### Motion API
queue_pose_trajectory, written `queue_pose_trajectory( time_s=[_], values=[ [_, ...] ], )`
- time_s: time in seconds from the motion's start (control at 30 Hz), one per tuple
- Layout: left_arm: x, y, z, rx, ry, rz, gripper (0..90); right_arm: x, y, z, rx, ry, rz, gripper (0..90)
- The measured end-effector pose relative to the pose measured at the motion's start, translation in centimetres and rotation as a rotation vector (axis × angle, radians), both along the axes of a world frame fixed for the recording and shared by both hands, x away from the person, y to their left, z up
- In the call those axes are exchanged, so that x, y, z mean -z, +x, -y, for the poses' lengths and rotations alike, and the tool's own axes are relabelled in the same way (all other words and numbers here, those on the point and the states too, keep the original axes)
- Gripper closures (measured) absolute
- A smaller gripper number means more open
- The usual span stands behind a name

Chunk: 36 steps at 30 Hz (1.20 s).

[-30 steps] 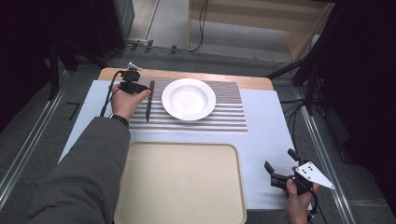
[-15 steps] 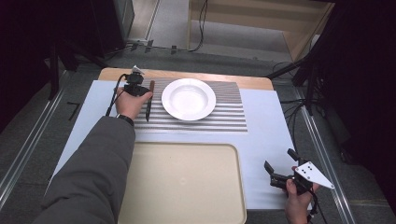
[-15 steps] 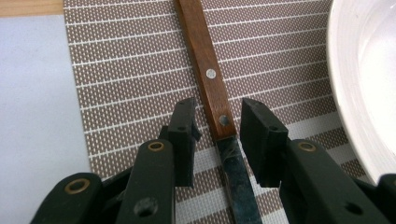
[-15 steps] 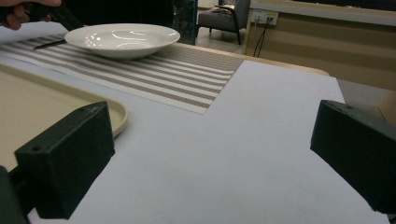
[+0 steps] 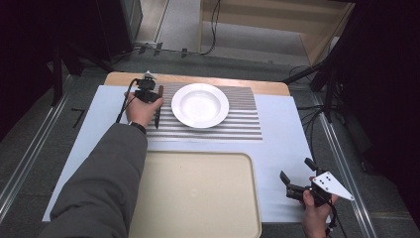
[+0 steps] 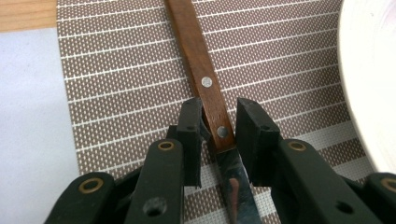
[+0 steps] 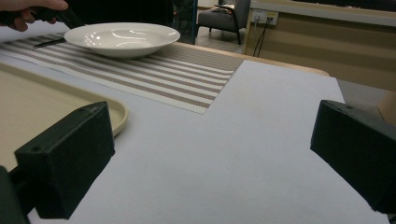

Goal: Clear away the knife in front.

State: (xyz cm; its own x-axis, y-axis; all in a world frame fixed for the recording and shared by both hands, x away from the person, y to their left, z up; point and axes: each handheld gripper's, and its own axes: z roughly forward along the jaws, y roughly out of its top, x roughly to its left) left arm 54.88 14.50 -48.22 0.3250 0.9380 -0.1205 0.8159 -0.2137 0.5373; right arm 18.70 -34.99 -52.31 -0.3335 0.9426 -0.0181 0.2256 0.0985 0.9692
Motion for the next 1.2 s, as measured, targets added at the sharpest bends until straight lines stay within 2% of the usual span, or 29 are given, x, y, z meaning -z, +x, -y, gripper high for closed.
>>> queue_pose_trajectory(
  time_s=[0.4, 0.67, 0.83, 1.2],
  values=[
    [0.0, -0.2, 0.4, 0.025, 0.059, 0.017, 76.2, 0.0, 0.0, -0.1, 0.002, -0.003, -0.001, 0.0],
    [0.0, -0.4, 0.1, 0.053, 0.059, 0.024, 76.6, 0.0, 0.0, 0.0, 0.002, -0.002, 0.0, 0.0],
    [-0.1, -0.7, -0.1, 0.052, 0.044, 0.022, 76.6, 0.0, 0.0, 0.0, 0.002, -0.002, 0.0, 0.0],
    [-1.6, -1.7, -0.7, 0.065, 0.023, 0.038, 76.6, 0.0, 0.0, 0.0, 0.002, -0.001, -0.001, 0.0]
  ],
)
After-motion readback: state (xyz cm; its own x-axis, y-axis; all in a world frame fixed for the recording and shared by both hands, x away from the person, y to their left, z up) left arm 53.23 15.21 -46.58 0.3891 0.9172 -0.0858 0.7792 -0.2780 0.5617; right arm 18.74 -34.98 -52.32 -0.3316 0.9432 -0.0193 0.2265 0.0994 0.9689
